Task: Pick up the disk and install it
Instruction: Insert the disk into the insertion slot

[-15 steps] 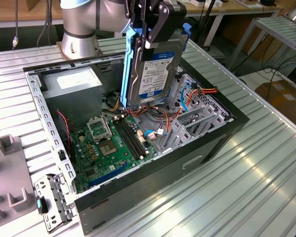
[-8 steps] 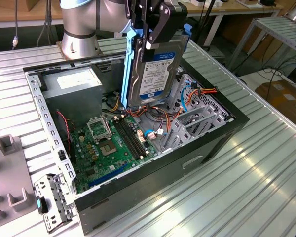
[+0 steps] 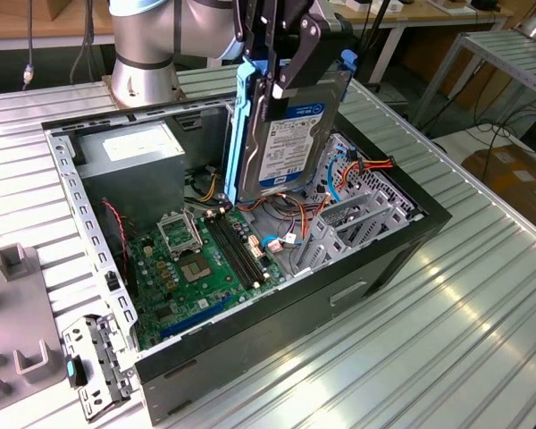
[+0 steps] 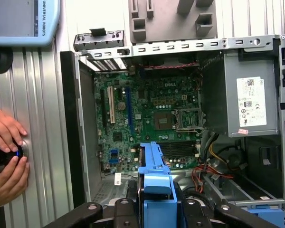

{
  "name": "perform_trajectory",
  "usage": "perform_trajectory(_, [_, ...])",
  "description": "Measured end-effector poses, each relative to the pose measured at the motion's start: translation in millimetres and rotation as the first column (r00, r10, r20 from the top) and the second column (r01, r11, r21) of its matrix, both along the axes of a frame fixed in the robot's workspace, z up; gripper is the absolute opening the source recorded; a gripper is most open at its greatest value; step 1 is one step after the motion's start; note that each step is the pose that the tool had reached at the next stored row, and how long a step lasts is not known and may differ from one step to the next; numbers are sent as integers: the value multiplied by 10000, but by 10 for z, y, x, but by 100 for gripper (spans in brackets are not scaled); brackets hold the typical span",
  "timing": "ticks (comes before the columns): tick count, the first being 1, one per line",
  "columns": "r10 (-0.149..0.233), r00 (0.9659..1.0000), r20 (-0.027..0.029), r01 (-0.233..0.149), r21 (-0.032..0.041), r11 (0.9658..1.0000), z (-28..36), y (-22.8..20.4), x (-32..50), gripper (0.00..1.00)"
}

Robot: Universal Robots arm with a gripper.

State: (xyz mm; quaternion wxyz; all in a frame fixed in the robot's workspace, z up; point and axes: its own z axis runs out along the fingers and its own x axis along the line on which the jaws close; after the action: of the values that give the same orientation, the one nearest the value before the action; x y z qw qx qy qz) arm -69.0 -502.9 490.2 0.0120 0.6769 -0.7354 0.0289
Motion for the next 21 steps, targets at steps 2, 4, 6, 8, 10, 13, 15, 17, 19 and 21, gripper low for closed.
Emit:
perform_trajectory(2, [-1,10000,0,1,1,10000,-1,-3,0,37])
perform_trajectory(4, [1,10000,1,-1,1,10000,-1,-4,14,37])
perform_trajectory(6, [1,10000,0,-1,-1,10000,-1,-3,32,37])
perform_trajectory(8, [1,10000,0,-1,0,10000,-1,-3,68,37])
perform_trajectory(10, [0,10000,0,0,0,10000,-1,-3,118,37])
perform_trajectory(13, [1,10000,0,-1,0,10000,-2,-4,168,37])
perform_trajectory(15, [1,10000,0,-1,-1,10000,-3,-12,188,37])
perform_trajectory(17, [1,10000,0,-1,-1,10000,-5,-42,198,37])
perform_trajectory(19, [0,10000,0,0,0,10000,-9,-88,207,37])
perform_trajectory(21, [0,10000,1,0,1,10000,-14,-132,225,37])
